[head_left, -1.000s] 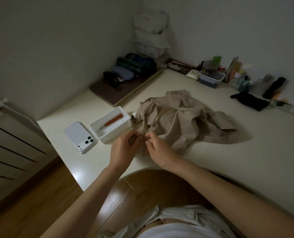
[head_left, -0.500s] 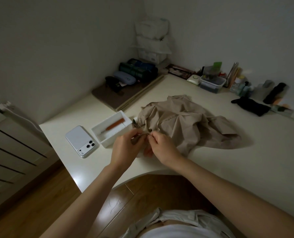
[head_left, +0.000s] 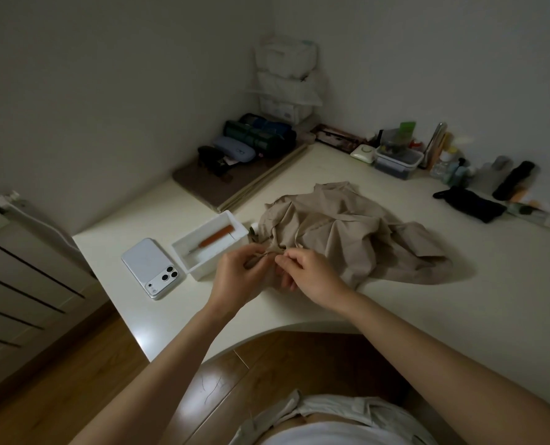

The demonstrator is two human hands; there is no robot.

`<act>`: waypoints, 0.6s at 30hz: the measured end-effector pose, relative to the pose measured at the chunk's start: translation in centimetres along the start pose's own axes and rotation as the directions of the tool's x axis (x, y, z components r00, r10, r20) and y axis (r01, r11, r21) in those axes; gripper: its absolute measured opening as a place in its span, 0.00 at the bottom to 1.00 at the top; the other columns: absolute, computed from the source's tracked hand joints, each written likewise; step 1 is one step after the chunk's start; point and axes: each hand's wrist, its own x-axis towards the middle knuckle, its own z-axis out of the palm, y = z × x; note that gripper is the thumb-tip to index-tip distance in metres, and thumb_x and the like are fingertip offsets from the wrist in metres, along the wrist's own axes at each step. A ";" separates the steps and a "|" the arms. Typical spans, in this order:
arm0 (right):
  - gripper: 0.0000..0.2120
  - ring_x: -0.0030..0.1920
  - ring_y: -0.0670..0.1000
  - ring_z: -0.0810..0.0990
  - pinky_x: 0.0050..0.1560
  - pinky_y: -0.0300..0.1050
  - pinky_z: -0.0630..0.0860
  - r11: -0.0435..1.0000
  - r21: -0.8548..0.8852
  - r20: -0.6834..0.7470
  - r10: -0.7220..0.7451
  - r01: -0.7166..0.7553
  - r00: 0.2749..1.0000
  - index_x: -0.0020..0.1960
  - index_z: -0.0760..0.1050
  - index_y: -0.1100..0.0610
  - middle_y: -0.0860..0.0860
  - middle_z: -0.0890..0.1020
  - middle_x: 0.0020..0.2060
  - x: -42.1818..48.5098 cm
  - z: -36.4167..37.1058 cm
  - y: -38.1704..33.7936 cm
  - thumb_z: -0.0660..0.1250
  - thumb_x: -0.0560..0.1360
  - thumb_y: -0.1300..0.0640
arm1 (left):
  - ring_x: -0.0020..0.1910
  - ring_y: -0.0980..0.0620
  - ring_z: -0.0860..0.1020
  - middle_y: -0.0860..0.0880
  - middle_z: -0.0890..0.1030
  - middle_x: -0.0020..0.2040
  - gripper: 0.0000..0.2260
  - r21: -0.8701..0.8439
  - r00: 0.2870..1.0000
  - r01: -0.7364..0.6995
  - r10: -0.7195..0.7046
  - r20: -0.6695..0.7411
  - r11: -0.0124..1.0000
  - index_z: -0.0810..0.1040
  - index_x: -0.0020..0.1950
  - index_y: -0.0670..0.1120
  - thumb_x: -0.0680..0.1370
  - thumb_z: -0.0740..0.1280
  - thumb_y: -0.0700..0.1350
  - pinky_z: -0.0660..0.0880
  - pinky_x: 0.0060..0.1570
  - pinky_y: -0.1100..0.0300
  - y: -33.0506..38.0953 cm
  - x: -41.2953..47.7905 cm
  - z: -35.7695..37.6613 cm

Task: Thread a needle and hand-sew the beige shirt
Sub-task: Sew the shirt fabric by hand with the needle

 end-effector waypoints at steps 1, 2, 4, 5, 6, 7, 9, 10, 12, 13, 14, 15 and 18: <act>0.10 0.38 0.41 0.78 0.40 0.33 0.73 1.000 0.011 -0.020 0.022 -0.022 1.000 0.50 0.74 0.57 0.46 0.78 0.38 0.0 -0.1 0.1 0.59 0.80 0.51 | 0.37 0.57 0.81 0.55 0.82 0.38 0.08 -0.009 1.000 0.007 -0.007 0.007 1.000 0.79 0.43 0.56 0.77 0.68 0.43 0.77 0.37 0.59 0.1 0.0 -0.1; 0.10 0.43 0.42 0.77 0.43 0.32 0.73 0.999 0.025 -0.064 0.043 -0.041 0.997 0.55 0.72 0.56 0.46 0.77 0.43 0.0 -0.2 0.2 0.59 0.80 0.50 | 0.37 0.54 0.81 0.53 0.82 0.37 0.06 -0.014 1.000 0.018 -0.018 0.016 1.000 0.80 0.43 0.55 0.77 0.68 0.43 0.78 0.37 0.56 0.1 0.0 -0.1; 0.14 0.52 0.44 0.75 0.49 0.34 0.74 0.999 0.028 -0.162 0.038 -0.033 0.986 0.62 0.69 0.55 0.47 0.74 0.52 0.1 -0.4 0.2 0.59 0.80 0.49 | 0.37 0.49 0.81 0.49 0.83 0.37 0.05 -0.008 0.999 0.037 -0.036 0.040 0.999 0.81 0.43 0.54 0.77 0.68 0.44 0.77 0.38 0.50 0.0 0.1 -0.1; 0.15 0.54 0.45 0.75 0.53 0.36 0.75 1.000 0.015 -0.182 0.021 -0.019 0.983 0.63 0.70 0.54 0.48 0.74 0.55 0.3 -0.5 0.2 0.58 0.80 0.48 | 0.38 0.49 0.81 0.50 0.83 0.37 0.05 0.012 0.997 0.037 -0.038 0.061 0.999 0.81 0.44 0.54 0.77 0.68 0.45 0.77 0.39 0.50 -0.2 0.1 -0.1; 0.15 0.56 0.46 0.74 0.55 0.38 0.75 1.000 -0.003 -0.182 0.007 -0.008 0.983 0.63 0.71 0.53 0.49 0.74 0.57 0.5 -0.6 0.1 0.58 0.80 0.48 | 0.38 0.49 0.81 0.50 0.83 0.37 0.05 0.039 0.995 0.027 -0.031 0.091 0.999 0.81 0.44 0.54 0.77 0.68 0.45 0.77 0.40 0.49 -0.3 0.2 -0.1; 0.15 0.56 0.46 0.74 0.55 0.39 0.74 1.000 -0.027 -0.171 0.001 -0.006 0.985 0.62 0.73 0.53 0.50 0.74 0.57 0.6 -0.8 -0.1 0.58 0.80 0.48 | 0.38 0.47 0.81 0.49 0.83 0.38 0.05 0.069 0.992 0.008 -0.016 0.125 0.998 0.82 0.46 0.53 0.78 0.67 0.45 0.77 0.40 0.47 -0.6 0.3 0.0; 0.13 0.54 0.46 0.73 0.52 0.35 0.71 0.997 -0.075 -0.145 -0.001 -0.010 0.989 0.57 0.76 0.54 0.48 0.74 0.53 0.7 -1.0 -0.5 0.59 0.80 0.49 | 0.38 0.44 0.81 0.48 0.84 0.39 0.05 0.118 0.983 -0.044 0.021 0.185 0.992 0.83 0.50 0.49 0.78 0.67 0.44 0.77 0.40 0.44 -1.0 0.4 0.1; 0.11 0.52 0.45 0.73 0.51 0.33 0.70 0.996 -0.085 -0.139 -0.008 -0.003 0.990 0.55 0.77 0.54 0.47 0.74 0.51 0.8 -1.1 -0.7 0.61 0.79 0.50 | 0.37 0.44 0.81 0.48 0.84 0.40 0.06 0.137 0.979 -0.059 0.031 0.203 0.989 0.83 0.51 0.48 0.78 0.68 0.44 0.77 0.40 0.44 -1.1 0.4 0.1; 0.09 0.46 0.43 0.73 0.45 0.29 0.69 0.997 -0.076 -0.141 -0.030 0.020 0.990 0.51 0.78 0.57 0.44 0.75 0.43 0.8 -1.3 -1.0 0.63 0.78 0.52 | 0.36 0.46 0.80 0.49 0.84 0.39 0.06 0.158 0.976 -0.065 0.030 0.214 0.985 0.84 0.51 0.48 0.77 0.68 0.44 0.76 0.39 0.47 -1.3 0.4 0.2; 0.09 0.43 0.41 0.74 0.42 0.28 0.68 0.998 -0.059 -0.137 -0.036 0.028 0.990 0.50 0.79 0.57 0.42 0.75 0.41 0.9 -1.4 -1.1 0.64 0.78 0.53 | 0.34 0.47 0.79 0.49 0.84 0.38 0.06 0.163 0.977 -0.064 0.029 0.209 0.985 0.84 0.50 0.47 0.77 0.68 0.44 0.76 0.38 0.48 -1.3 0.4 0.2; 0.08 0.41 0.40 0.74 0.40 0.27 0.69 0.999 -0.032 -0.132 -0.034 0.030 0.991 0.49 0.80 0.57 0.41 0.76 0.39 0.9 -1.4 -1.2 0.64 0.78 0.54 | 0.33 0.49 0.78 0.51 0.83 0.36 0.05 0.168 0.979 -0.059 0.024 0.203 0.984 0.84 0.49 0.47 0.77 0.69 0.44 0.75 0.37 0.51 -1.3 0.4 0.2; 0.08 0.40 0.39 0.75 0.40 0.26 0.70 1.000 0.004 -0.133 -0.025 0.026 0.991 0.48 0.80 0.57 0.41 0.77 0.38 1.0 -1.4 -1.2 0.64 0.78 0.55 | 0.32 0.52 0.77 0.53 0.82 0.35 0.05 0.174 0.980 -0.053 0.018 0.198 0.983 0.84 0.48 0.47 0.77 0.69 0.44 0.74 0.36 0.54 -1.4 0.4 0.2; 0.07 0.44 0.41 0.79 0.46 0.29 0.73 0.989 0.149 -0.176 0.027 0.000 0.984 0.47 0.79 0.56 0.43 0.81 0.40 1.5 -1.7 -1.4 0.63 0.79 0.57 | 0.34 0.57 0.78 0.58 0.81 0.37 0.05 0.252 0.975 -0.029 -0.029 0.223 0.967 0.85 0.48 0.48 0.76 0.69 0.44 0.73 0.36 0.65 -2.2 -0.3 0.1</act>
